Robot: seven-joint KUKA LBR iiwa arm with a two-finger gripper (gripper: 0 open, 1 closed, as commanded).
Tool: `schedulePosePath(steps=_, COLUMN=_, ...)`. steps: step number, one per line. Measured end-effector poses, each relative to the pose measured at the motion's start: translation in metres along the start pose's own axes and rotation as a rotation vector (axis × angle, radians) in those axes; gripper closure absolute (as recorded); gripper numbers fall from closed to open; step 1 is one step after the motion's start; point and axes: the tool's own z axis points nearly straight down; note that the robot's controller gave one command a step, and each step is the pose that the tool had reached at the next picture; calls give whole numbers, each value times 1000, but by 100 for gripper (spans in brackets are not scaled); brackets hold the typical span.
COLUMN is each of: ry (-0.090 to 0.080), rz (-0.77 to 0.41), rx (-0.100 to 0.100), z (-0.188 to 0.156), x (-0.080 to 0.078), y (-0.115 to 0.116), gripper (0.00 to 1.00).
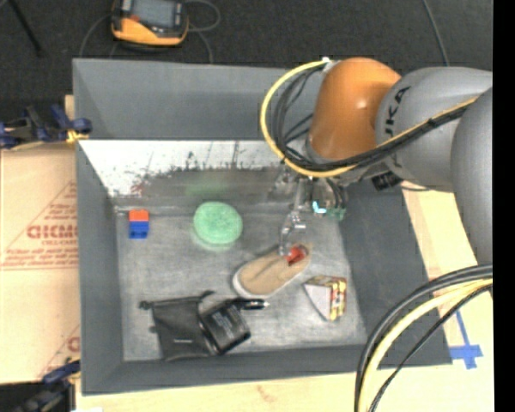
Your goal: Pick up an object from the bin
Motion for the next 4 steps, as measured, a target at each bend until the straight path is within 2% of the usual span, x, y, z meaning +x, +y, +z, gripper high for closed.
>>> schedulePosePath(steps=1, ry=-8, rz=0, rx=1, z=-5, x=-2, y=0, gripper=0)
schedulePosePath(steps=2, ry=-22, rz=-59, rx=4, z=52, x=41, y=8, gripper=0)
schedulePosePath(steps=3, ry=-9, rz=-29, rx=0, z=2, x=38, y=7, gripper=0)
schedulePosePath(steps=4, ry=-13, rz=-52, rx=1, z=43, x=38, y=7, gripper=0)
